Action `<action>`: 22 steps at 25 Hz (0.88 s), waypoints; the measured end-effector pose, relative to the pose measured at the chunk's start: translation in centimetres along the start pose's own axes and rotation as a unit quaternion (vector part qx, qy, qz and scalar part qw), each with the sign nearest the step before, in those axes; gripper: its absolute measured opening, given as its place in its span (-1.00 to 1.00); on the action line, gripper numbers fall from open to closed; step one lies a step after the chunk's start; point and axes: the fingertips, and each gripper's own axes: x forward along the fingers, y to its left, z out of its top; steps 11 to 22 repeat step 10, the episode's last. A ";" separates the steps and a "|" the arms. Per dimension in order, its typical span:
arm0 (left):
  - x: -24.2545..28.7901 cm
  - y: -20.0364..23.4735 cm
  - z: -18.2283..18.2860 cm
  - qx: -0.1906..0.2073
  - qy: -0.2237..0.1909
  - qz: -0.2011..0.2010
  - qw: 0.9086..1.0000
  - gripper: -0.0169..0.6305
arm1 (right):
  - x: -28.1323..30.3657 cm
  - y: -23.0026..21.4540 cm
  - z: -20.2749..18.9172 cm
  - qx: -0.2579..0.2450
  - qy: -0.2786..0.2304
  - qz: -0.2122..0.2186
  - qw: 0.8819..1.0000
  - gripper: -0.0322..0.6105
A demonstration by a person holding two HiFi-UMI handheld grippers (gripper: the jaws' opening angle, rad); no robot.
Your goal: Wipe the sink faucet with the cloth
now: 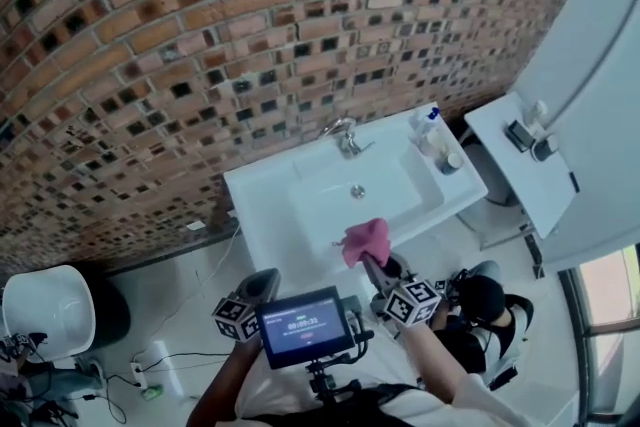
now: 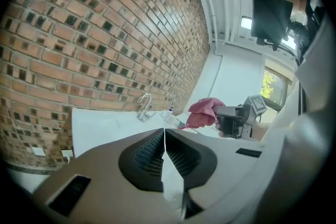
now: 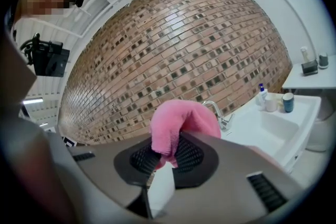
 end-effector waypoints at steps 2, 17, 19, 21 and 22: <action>1.0 -1.0 -0.4 0.010 0.018 -0.010 1.000 -0.94 | -0.9 -0.5 -0.2 0.000 -0.002 -0.006 1.000 -0.68; 5.5 -6.1 -2.3 0.026 0.064 -0.031 0.997 -0.94 | -5.2 -4.7 0.5 0.018 -0.030 -0.026 0.999 -0.68; 5.5 -6.1 -2.3 0.026 0.064 -0.031 0.997 -0.94 | -5.2 -4.7 0.5 0.018 -0.030 -0.026 0.999 -0.68; 5.5 -6.1 -2.3 0.026 0.064 -0.031 0.997 -0.94 | -5.2 -4.7 0.5 0.018 -0.030 -0.026 0.999 -0.68; 5.5 -6.1 -2.3 0.026 0.064 -0.031 0.997 -0.94 | -5.2 -4.7 0.5 0.018 -0.030 -0.026 0.999 -0.68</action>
